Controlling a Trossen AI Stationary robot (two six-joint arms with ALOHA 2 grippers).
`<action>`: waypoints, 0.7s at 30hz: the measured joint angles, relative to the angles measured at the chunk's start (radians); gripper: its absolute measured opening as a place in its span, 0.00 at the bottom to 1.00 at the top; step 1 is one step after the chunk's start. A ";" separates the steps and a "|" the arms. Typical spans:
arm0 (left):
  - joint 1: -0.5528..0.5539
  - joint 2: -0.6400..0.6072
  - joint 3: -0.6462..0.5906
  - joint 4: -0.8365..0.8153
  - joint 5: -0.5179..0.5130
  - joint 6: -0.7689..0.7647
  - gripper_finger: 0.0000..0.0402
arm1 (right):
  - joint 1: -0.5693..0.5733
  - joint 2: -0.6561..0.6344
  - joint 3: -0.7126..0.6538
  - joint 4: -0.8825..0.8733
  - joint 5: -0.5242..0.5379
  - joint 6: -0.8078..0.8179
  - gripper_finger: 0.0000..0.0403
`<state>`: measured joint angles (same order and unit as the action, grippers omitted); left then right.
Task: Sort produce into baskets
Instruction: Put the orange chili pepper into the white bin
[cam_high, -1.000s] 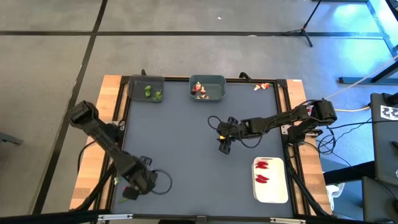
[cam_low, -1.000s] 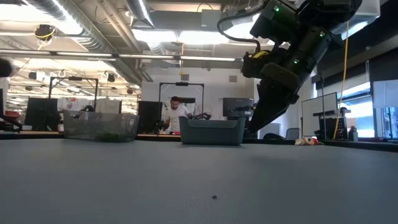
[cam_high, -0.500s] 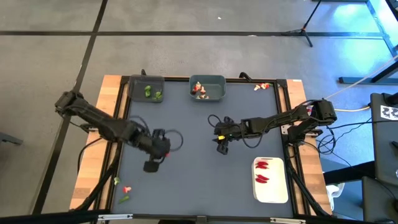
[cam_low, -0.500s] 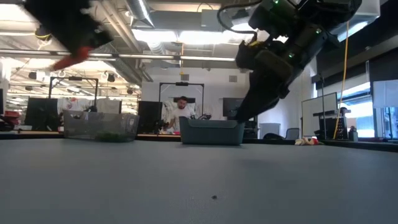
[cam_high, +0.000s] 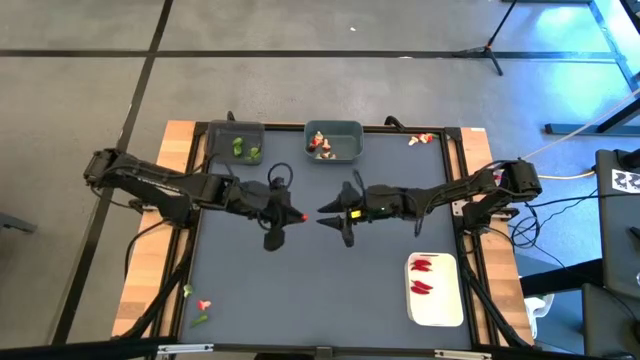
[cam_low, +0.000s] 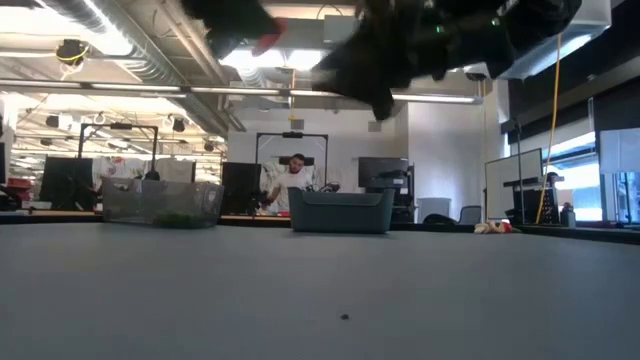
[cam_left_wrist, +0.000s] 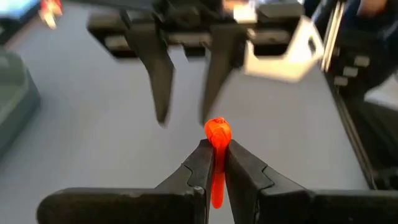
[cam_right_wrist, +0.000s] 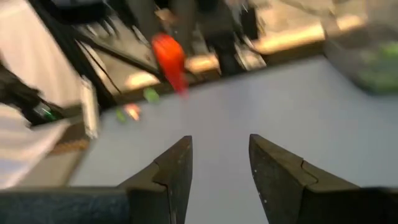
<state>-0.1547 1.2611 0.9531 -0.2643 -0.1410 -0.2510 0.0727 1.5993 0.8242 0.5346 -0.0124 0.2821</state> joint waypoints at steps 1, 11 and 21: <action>0.006 0.003 0.001 0.026 -0.002 0.004 0.08 | 0.000 0.000 0.000 0.039 -0.014 0.000 0.39; 0.058 0.060 0.001 0.257 -0.003 0.053 0.08 | 0.000 -0.002 0.000 0.126 -0.086 -0.050 0.39; 0.070 0.111 0.001 0.314 0.001 0.070 0.08 | -0.001 -0.002 0.000 0.166 -0.076 -0.076 0.32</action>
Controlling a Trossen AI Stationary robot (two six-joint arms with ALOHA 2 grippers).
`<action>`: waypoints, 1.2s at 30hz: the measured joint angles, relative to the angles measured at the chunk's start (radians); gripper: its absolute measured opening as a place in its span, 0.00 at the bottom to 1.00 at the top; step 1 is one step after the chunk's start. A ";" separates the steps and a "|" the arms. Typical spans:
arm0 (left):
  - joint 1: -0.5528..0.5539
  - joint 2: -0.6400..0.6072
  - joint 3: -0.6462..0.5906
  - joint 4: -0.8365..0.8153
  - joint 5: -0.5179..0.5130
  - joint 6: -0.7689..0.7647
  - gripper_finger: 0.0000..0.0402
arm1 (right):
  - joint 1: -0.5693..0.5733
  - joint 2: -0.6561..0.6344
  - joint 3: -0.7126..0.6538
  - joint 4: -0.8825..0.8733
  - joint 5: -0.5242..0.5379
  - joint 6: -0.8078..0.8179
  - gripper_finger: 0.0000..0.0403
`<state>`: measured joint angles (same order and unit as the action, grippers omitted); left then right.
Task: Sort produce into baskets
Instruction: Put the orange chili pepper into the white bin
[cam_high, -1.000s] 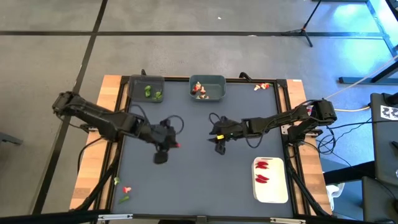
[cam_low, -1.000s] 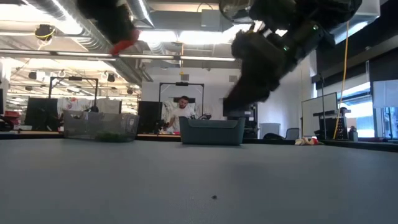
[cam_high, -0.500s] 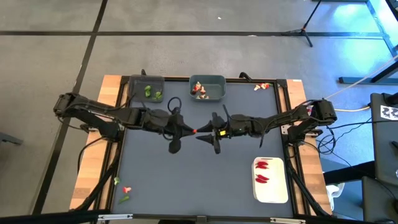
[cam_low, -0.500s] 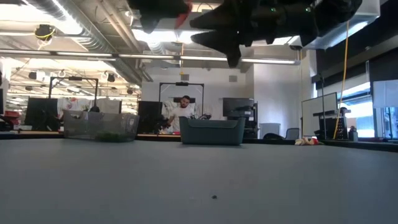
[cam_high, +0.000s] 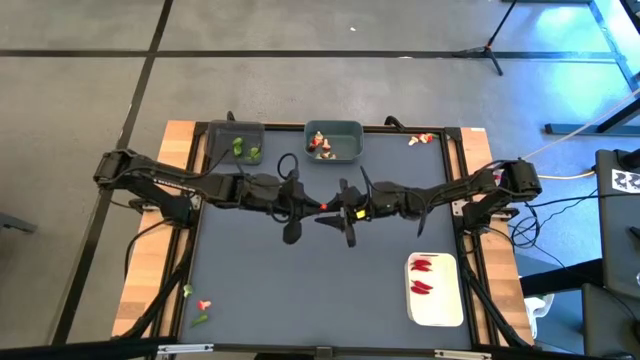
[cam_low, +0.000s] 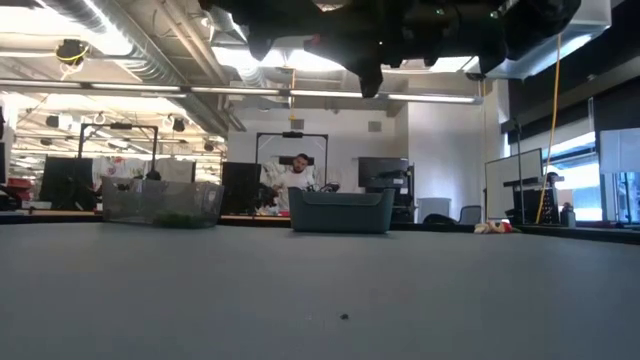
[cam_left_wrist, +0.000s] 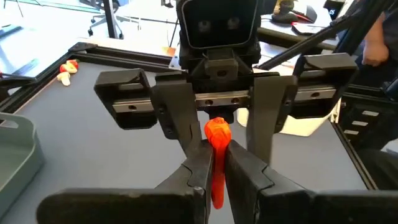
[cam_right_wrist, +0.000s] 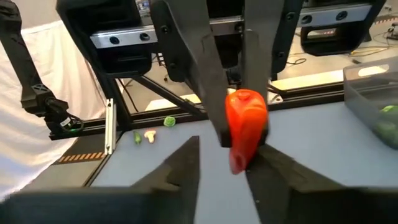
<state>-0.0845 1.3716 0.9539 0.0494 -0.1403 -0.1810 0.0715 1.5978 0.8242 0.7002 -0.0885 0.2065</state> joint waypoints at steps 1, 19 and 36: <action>0.000 0.000 0.000 0.000 0.000 0.000 0.08 | -0.001 0.000 0.000 0.000 0.000 -0.006 0.28; 0.004 -0.037 0.003 -0.071 -0.013 0.053 0.37 | 0.005 -0.089 -0.001 -0.199 -0.038 -0.078 0.03; 0.009 -0.105 0.003 -0.247 -0.007 0.110 0.43 | 0.390 -0.393 0.000 -1.053 -0.038 0.476 0.04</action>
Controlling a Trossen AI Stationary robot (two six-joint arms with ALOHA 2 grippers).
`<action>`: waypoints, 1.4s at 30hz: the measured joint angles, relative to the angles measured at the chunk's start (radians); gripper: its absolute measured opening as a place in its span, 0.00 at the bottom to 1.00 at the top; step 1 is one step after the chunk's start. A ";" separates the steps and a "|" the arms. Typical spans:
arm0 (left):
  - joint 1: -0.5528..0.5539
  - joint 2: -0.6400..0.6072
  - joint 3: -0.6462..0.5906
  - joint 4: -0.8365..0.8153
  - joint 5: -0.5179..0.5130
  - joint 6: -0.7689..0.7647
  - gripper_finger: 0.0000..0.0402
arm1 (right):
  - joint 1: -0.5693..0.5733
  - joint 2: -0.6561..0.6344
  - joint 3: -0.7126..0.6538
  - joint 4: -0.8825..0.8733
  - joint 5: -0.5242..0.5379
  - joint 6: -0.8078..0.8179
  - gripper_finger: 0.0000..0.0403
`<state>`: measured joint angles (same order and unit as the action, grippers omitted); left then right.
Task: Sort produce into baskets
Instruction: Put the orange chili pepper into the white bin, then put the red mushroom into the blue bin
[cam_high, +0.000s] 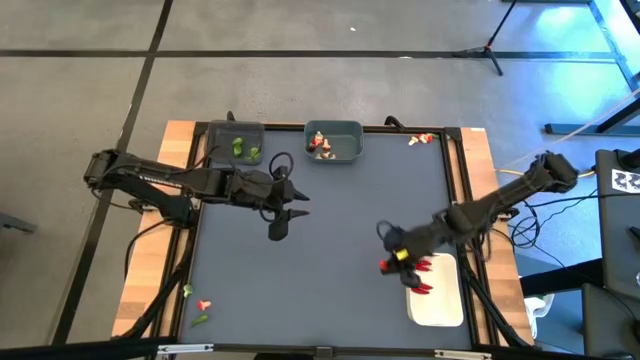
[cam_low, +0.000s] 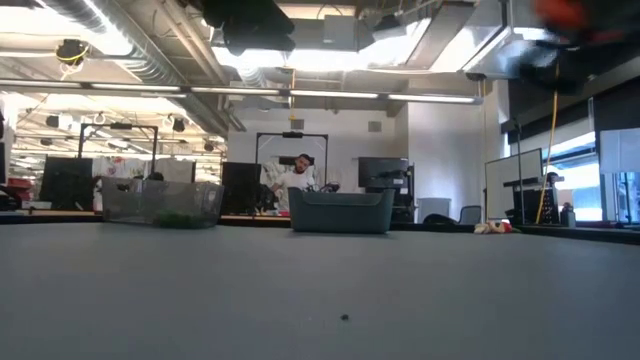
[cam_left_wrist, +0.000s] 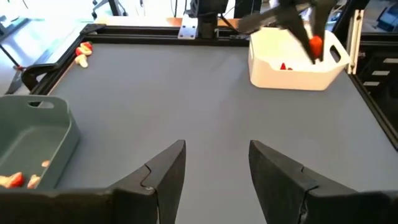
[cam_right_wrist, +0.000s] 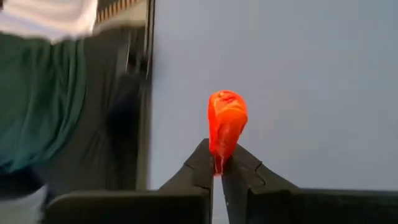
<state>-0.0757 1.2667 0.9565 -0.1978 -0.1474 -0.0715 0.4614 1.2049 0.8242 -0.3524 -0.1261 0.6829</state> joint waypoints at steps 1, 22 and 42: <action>0.001 0.000 0.000 -0.001 0.000 0.002 0.43 | 0.035 0.001 0.000 -0.026 0.000 0.053 0.04; 0.008 0.000 0.000 0.024 0.001 0.128 0.43 | 0.490 0.013 -0.001 -0.443 0.177 0.846 0.04; 0.012 0.000 0.000 0.022 0.002 0.175 0.43 | 0.487 0.053 -0.001 -0.464 0.132 0.897 0.38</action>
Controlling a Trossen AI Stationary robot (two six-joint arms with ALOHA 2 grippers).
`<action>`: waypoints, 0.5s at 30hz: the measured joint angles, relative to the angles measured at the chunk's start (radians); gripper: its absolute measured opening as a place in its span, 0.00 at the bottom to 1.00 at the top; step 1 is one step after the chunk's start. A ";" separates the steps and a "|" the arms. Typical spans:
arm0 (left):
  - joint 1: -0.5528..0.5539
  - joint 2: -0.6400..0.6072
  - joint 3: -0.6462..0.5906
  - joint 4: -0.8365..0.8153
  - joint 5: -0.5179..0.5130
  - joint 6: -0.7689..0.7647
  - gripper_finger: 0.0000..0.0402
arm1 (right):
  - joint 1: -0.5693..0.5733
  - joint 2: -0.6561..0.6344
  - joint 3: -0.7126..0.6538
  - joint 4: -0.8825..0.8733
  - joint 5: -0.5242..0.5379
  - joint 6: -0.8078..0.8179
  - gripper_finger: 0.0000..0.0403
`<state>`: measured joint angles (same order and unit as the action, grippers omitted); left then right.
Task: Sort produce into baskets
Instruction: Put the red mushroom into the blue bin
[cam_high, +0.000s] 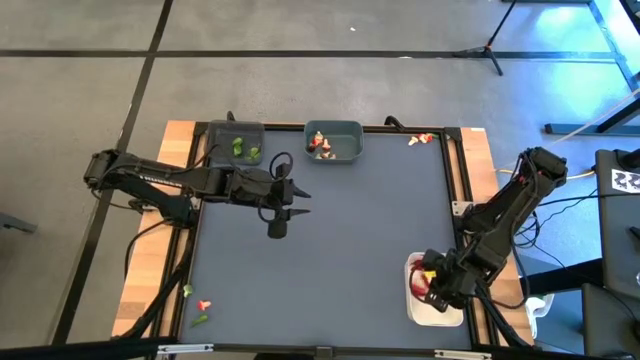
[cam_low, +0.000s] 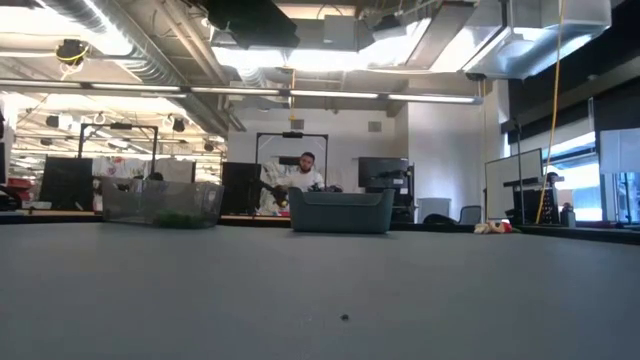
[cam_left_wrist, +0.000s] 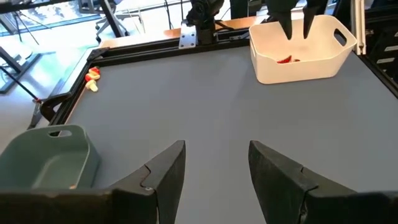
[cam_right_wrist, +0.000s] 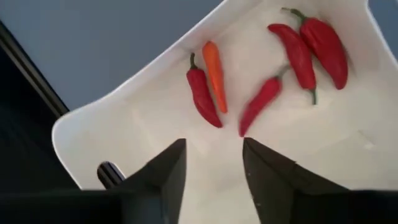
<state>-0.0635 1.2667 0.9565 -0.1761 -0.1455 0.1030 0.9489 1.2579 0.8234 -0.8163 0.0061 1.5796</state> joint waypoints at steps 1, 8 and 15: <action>0.000 0.000 0.000 0.000 0.000 0.000 0.43 | 0.000 0.000 0.000 0.000 -0.006 -0.010 0.40; 0.000 0.000 0.000 -0.002 0.000 -0.023 0.43 | 0.000 -0.024 0.003 0.004 -0.011 -0.013 0.45; -0.011 -0.001 0.000 -0.073 0.000 -0.084 0.43 | -0.008 -0.041 0.083 0.006 0.159 -0.091 0.44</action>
<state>-0.0749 1.2655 0.9567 -0.2494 -0.1455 0.0190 0.9406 1.2171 0.9068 -0.8103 0.1647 1.4889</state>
